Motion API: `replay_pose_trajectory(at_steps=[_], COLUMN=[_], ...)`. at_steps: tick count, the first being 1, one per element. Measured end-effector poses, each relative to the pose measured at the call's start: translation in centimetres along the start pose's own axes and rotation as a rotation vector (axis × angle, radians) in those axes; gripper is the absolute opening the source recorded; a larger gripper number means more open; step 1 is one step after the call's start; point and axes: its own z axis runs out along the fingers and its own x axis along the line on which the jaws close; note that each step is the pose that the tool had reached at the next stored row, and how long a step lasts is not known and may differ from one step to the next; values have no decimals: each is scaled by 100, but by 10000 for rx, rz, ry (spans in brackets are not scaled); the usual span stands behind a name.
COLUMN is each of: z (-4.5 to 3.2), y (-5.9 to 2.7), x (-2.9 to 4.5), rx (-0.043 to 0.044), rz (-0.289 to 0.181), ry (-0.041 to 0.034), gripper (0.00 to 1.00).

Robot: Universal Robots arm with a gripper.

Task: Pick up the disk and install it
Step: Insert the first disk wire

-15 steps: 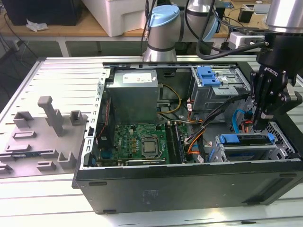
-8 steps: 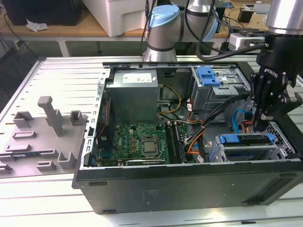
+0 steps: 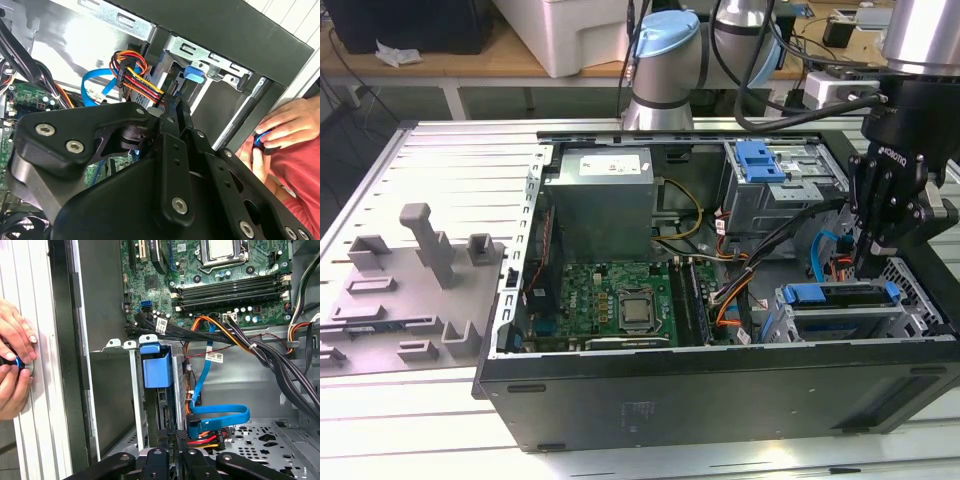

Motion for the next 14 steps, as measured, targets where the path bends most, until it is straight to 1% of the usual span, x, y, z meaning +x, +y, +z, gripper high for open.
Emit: replay_pose_trajectory(at_steps=[2, 4, 6, 7, 9, 10, 11, 12, 13, 14], z=[3, 4, 4, 2, -3, -3, -1, 2, 4, 6], y=[0, 0, -1, -2, -3, -4, -5, -6, -6, -7], x=[1, 8, 18, 21, 31, 36, 47, 58, 66, 73], rx=[-8, -14, -17, -18, -23, -26, -29, -33, -36, -37], rz=[2, 4, 4, 5, 6, 7, 9, 12, 13, 14], ry=[-84, -141, -183, -191, -249, -285, -352, -434, -471, -483], gripper=[17, 17, 17, 17, 17, 17, 17, 17, 17, 17])
